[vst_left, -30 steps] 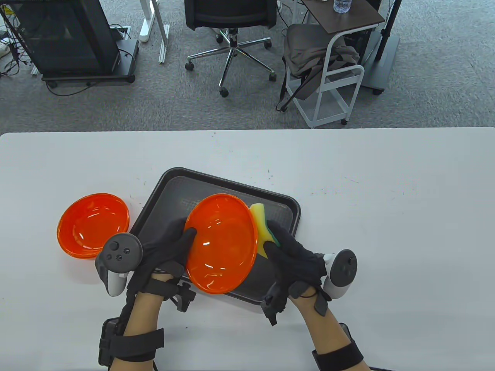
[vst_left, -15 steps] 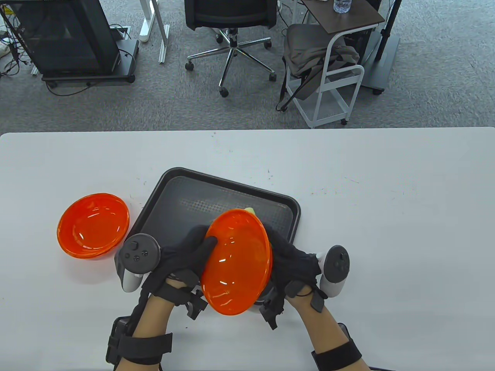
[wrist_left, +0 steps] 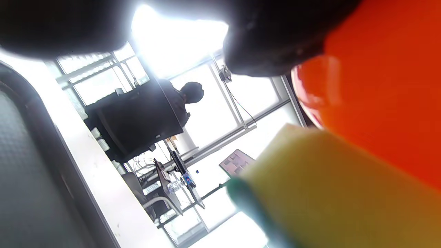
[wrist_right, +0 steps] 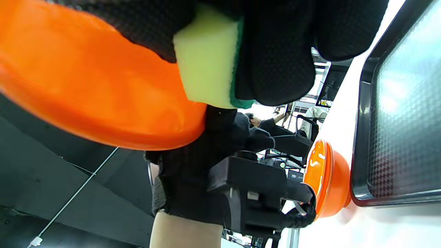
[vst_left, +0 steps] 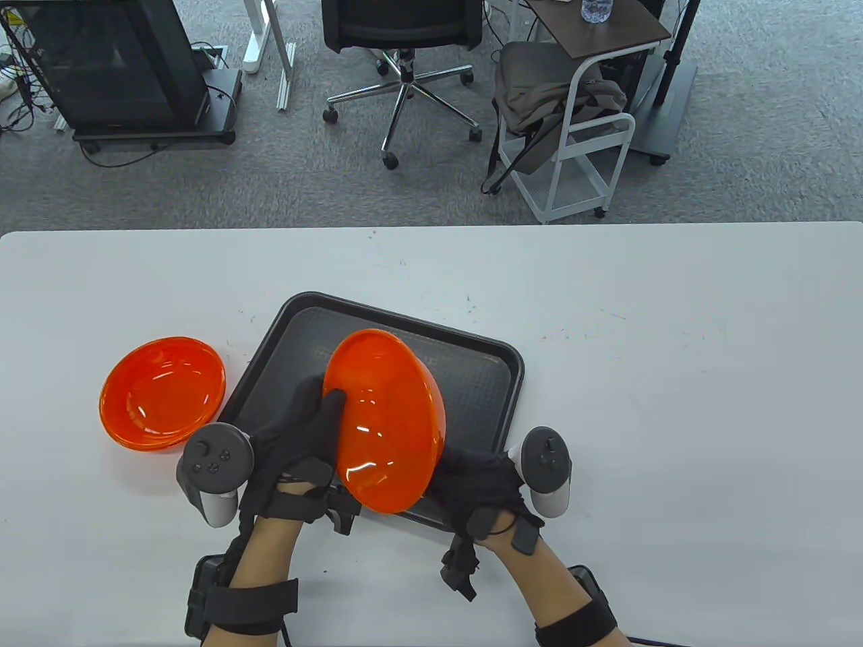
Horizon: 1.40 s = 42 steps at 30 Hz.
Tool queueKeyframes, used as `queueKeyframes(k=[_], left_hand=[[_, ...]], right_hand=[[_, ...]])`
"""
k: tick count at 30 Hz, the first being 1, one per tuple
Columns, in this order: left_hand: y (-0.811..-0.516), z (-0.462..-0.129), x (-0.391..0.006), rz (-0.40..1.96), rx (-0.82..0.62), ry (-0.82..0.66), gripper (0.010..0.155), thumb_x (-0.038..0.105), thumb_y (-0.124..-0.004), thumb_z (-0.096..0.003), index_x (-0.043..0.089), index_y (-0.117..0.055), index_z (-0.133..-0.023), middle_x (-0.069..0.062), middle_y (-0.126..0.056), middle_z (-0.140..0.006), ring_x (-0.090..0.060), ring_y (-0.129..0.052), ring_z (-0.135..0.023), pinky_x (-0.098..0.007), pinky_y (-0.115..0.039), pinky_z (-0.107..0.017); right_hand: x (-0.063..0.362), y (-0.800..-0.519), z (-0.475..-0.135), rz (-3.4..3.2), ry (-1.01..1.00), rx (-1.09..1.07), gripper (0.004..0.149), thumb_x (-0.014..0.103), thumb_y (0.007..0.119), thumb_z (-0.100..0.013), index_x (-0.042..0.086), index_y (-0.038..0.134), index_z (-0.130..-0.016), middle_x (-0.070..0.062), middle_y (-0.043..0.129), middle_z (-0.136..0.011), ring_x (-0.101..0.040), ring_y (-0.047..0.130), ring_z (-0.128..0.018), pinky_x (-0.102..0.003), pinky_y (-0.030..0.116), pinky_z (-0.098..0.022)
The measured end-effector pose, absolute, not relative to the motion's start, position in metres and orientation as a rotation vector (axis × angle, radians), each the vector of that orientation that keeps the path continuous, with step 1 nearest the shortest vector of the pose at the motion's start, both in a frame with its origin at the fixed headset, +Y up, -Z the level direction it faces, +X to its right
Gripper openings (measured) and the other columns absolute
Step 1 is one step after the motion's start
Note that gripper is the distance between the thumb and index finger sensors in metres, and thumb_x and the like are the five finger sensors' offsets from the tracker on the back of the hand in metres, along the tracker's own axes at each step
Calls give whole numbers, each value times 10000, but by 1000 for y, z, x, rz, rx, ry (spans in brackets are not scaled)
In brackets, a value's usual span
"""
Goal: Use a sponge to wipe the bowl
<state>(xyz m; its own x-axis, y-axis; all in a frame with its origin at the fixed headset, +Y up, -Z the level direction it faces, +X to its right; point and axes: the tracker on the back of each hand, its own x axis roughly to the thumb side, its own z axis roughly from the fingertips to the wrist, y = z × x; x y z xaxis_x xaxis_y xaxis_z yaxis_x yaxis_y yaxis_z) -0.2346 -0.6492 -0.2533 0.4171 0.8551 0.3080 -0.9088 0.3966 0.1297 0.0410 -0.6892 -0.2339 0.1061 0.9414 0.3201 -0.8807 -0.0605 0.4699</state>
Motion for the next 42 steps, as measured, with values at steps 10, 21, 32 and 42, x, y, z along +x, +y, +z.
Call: queueKeyframes(k=[10, 21, 32, 42], left_hand=[[-647, -253, -255, 1091, 360, -98, 528, 507, -761, -530, 117, -780, -885, 85, -985, -300, -28, -910, 31, -291, -915, -64], [-650, -255, -260, 1057, 299, -80, 527, 503, -765, -529, 106, -790, -876, 85, -987, -292, -27, -911, 37, -290, -916, -57], [-655, -258, -233, 1035, 162, -200, 532, 506, -757, -530, 101, -790, -874, 83, -988, -289, -27, -910, 38, -290, -916, -54], [-655, -254, -212, 1109, 147, -284, 531, 510, -739, -533, 98, -770, -866, 95, -980, -295, -26, -909, 37, -288, -915, -54]], right_hand=[[48, -682, -234, 1470, 58, 658, 484, 297, 784, -541, 31, 642, -919, -246, 906, -809, -388, 959, -633, -618, 721, -522], [68, -676, -235, 1392, -115, 577, 478, 302, 779, -545, 66, 636, -936, -232, 892, -833, -382, 948, -656, -621, 714, -530], [82, -678, -237, 1342, -236, 484, 474, 308, 764, -553, 115, 616, -959, -209, 865, -877, -379, 930, -690, -622, 706, -539], [70, -683, -238, 1443, -152, 536, 474, 301, 765, -548, 101, 620, -953, -219, 867, -868, -381, 939, -679, -625, 709, -533]])
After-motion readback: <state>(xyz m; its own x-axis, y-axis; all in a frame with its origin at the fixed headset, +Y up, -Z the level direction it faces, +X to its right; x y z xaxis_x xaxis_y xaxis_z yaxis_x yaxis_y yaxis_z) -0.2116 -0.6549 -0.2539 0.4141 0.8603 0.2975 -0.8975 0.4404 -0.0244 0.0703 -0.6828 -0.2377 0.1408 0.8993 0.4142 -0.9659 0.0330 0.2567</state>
